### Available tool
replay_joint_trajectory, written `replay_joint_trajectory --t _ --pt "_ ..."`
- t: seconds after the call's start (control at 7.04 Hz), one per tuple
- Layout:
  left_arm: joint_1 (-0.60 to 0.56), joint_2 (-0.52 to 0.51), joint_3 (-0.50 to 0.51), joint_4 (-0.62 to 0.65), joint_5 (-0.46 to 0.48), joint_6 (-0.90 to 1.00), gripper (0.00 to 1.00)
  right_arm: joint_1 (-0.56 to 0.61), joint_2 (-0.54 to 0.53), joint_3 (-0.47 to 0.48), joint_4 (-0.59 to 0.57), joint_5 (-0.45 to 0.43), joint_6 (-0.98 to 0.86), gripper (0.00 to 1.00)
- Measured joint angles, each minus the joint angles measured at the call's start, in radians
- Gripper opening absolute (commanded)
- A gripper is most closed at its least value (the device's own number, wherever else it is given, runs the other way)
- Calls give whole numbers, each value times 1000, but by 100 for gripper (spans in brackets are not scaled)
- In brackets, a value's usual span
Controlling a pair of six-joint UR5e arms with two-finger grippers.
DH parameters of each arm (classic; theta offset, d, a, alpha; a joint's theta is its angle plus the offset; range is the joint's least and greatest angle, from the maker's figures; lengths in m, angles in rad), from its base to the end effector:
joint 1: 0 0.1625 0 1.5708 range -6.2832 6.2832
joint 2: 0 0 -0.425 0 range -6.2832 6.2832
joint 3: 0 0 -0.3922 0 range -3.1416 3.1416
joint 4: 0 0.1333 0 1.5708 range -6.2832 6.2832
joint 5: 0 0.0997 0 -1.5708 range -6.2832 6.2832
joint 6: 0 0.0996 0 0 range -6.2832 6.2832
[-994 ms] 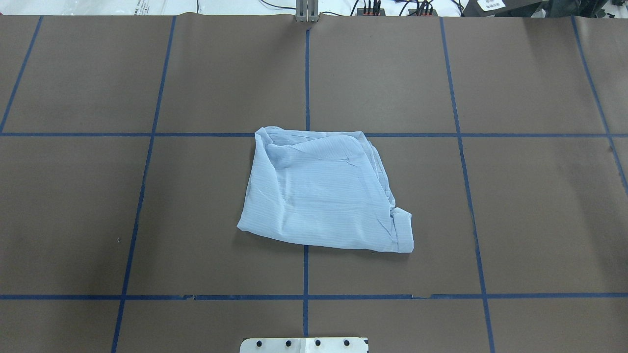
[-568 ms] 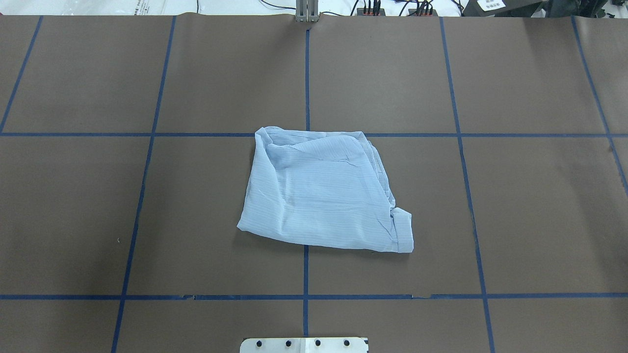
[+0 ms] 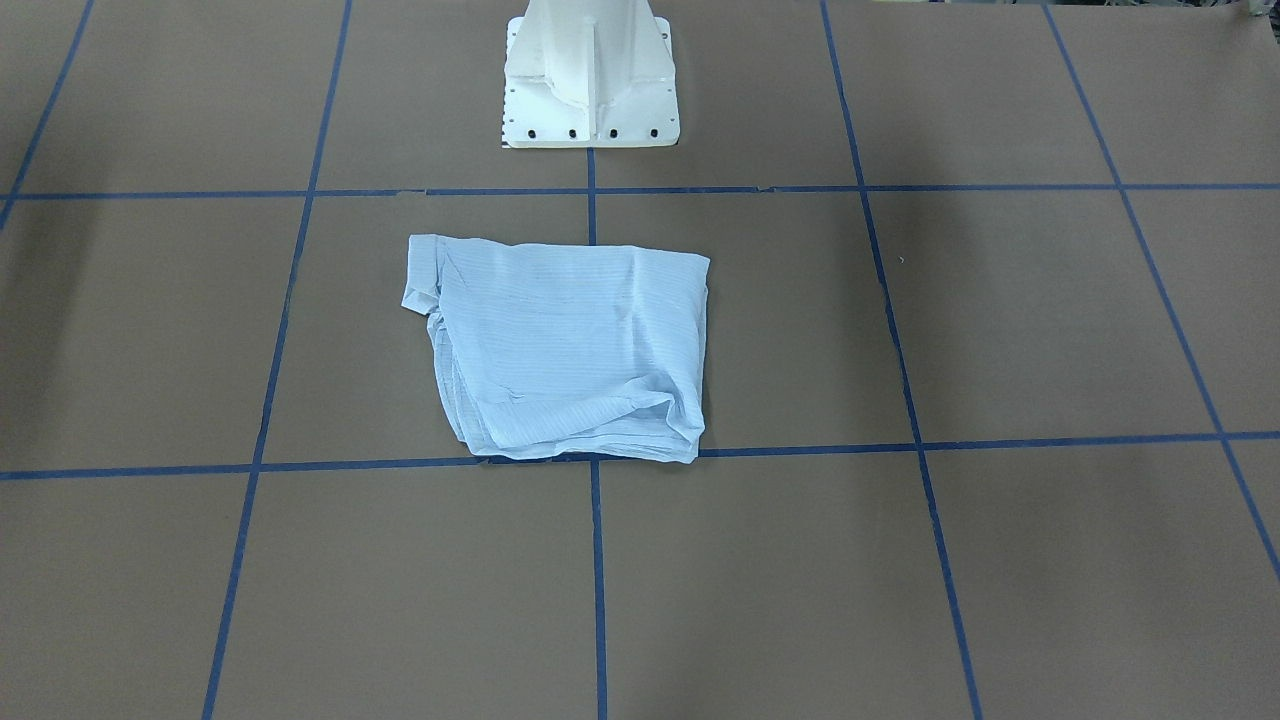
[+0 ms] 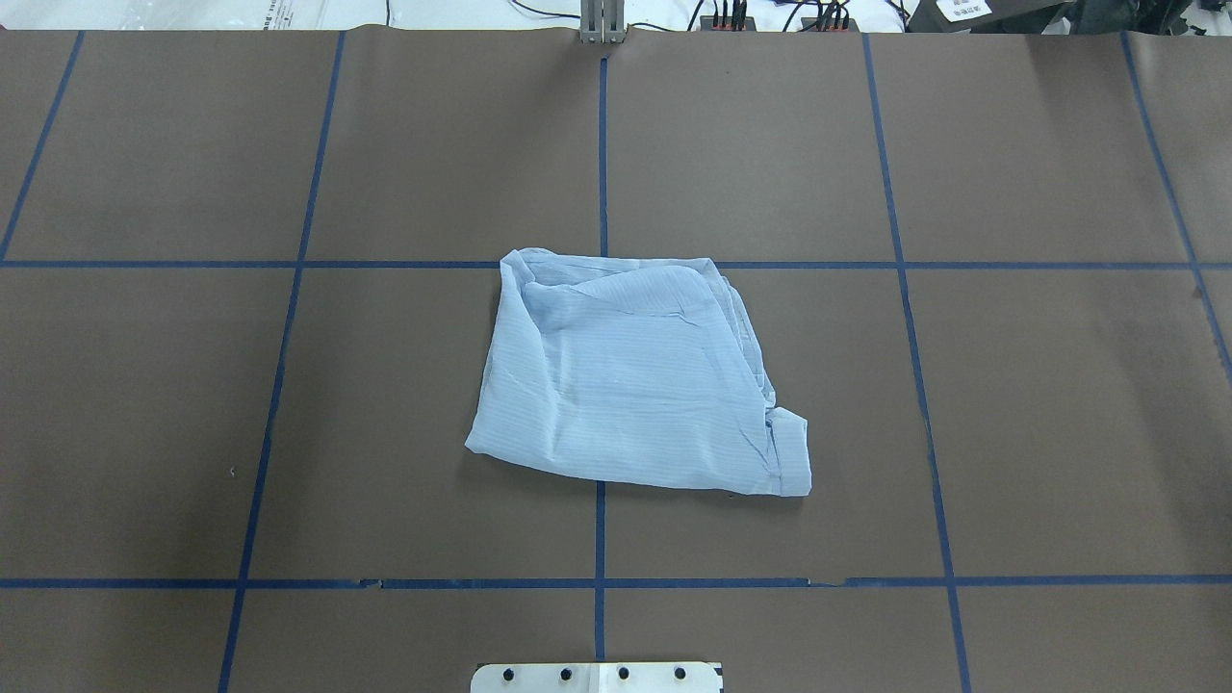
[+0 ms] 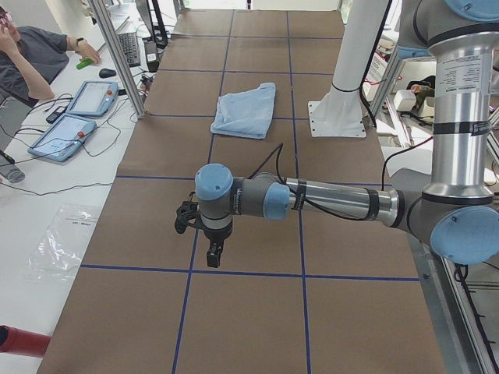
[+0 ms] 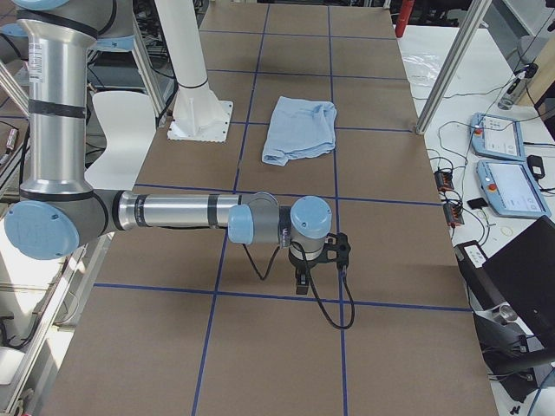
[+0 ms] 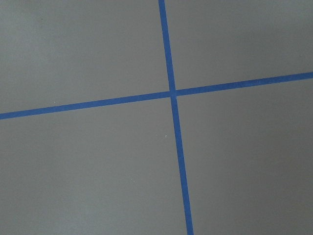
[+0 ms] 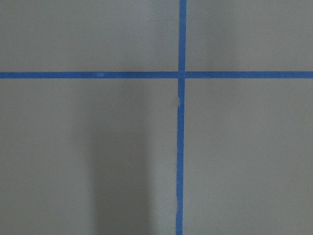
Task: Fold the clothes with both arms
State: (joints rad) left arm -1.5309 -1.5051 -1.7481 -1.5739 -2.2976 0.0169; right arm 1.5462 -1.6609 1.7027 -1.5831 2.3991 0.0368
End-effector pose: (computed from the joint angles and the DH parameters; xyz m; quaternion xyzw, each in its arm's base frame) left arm -0.0483 -0.4717 0.6054 0.0495 0.3555 0.0469 0.9322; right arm 0.0487 -0.4566 0.6338 0.0011 -0.4026 -0.0004 0.9154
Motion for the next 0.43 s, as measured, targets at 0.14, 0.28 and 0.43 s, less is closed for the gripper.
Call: replay_joint_trajectory --t 0.14,0.28,0.43 --pt "0 -1 0 0 -4 0 99 0 0 0 0 0 1 100" --pt "0 -1 1 0 -6 0 99 0 0 0 0 0 2 100" --pt "0 -2 3 -1 -6 0 99 0 0 0 0 0 3 100"
